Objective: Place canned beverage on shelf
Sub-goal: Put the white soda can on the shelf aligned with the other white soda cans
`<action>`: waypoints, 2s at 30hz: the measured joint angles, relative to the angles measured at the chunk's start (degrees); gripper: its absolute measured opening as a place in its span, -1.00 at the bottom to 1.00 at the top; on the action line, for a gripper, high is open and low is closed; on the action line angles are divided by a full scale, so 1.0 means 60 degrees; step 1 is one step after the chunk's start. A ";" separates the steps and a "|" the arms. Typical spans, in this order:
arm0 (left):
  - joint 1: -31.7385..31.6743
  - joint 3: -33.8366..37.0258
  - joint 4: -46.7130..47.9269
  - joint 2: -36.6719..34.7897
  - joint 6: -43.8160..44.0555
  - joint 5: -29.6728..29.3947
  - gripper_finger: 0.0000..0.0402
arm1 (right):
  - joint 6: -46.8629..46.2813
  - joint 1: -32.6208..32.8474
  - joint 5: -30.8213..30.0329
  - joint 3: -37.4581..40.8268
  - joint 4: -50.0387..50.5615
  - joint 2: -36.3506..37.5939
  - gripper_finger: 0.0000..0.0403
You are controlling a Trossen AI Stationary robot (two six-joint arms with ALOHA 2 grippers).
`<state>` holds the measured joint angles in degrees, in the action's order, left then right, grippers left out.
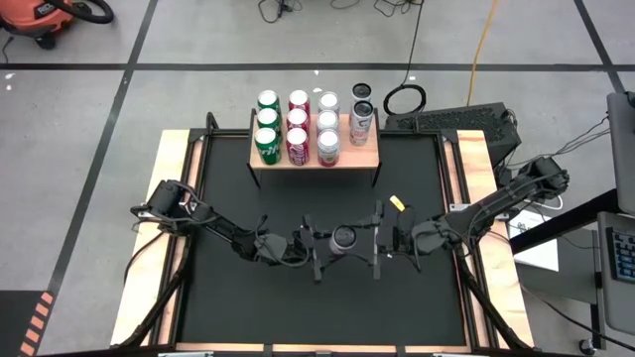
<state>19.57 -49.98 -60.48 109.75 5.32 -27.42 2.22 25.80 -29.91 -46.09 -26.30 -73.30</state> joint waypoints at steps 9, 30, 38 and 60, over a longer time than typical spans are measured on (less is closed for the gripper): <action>0.0055 -0.0018 0.0047 -0.0030 -0.0227 0.0361 0.88 | 0.0004 0.0000 0.0131 0.0005 0.0443 0.0221 0.14; 0.0253 0.0911 0.2222 -0.1501 -0.0452 -0.0237 0.97 | 0.0822 -0.1511 0.1192 -0.0007 0.3447 0.3963 0.14; 0.0326 0.0921 0.3436 -0.1852 0.0202 -0.0218 0.97 | 0.1275 -0.2944 0.1598 -0.0497 0.4397 0.4615 0.14; 0.0652 0.0922 0.4768 -0.2554 0.0546 -0.0193 0.97 | 0.1706 -0.6887 0.7278 -0.1676 0.4820 0.2753 0.14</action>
<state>23.48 -44.45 -31.88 94.43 8.60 -28.58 12.46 -15.52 13.76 -56.14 2.62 -56.78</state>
